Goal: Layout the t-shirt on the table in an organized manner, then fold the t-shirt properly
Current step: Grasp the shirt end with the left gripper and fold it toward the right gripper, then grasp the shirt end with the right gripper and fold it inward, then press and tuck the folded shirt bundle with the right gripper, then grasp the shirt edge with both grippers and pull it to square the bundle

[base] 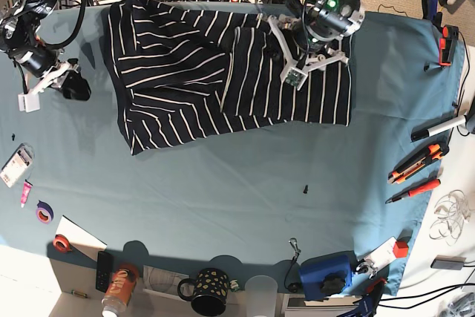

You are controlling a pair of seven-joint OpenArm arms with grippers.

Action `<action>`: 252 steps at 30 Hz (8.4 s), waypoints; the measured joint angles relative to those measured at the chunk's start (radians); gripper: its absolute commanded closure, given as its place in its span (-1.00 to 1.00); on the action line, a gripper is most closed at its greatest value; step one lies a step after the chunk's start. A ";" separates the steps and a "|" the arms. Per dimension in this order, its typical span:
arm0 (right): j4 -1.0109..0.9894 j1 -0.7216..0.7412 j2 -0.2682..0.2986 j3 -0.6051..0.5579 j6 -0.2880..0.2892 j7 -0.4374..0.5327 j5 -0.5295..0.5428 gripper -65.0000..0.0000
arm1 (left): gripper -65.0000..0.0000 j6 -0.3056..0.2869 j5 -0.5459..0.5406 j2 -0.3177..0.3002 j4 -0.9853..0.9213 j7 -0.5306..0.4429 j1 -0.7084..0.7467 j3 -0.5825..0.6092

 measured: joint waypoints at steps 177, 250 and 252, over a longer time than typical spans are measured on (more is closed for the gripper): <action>0.479 -0.002 -0.128 -1.052 -0.493 0.171 -1.339 0.39 | 1.00 0.103 -0.058 -0.066 0.359 0.167 0.188 -0.432; 0.452 -0.147 -0.071 -0.316 -0.232 -0.018 -0.580 0.39 | 0.23 -0.164 -0.311 -0.072 0.159 -0.023 -0.004 0.218; 0.452 -0.149 -0.072 -0.377 -0.232 -0.018 -0.592 0.39 | 0.23 -0.159 -0.315 -0.072 0.133 -0.022 -0.030 0.223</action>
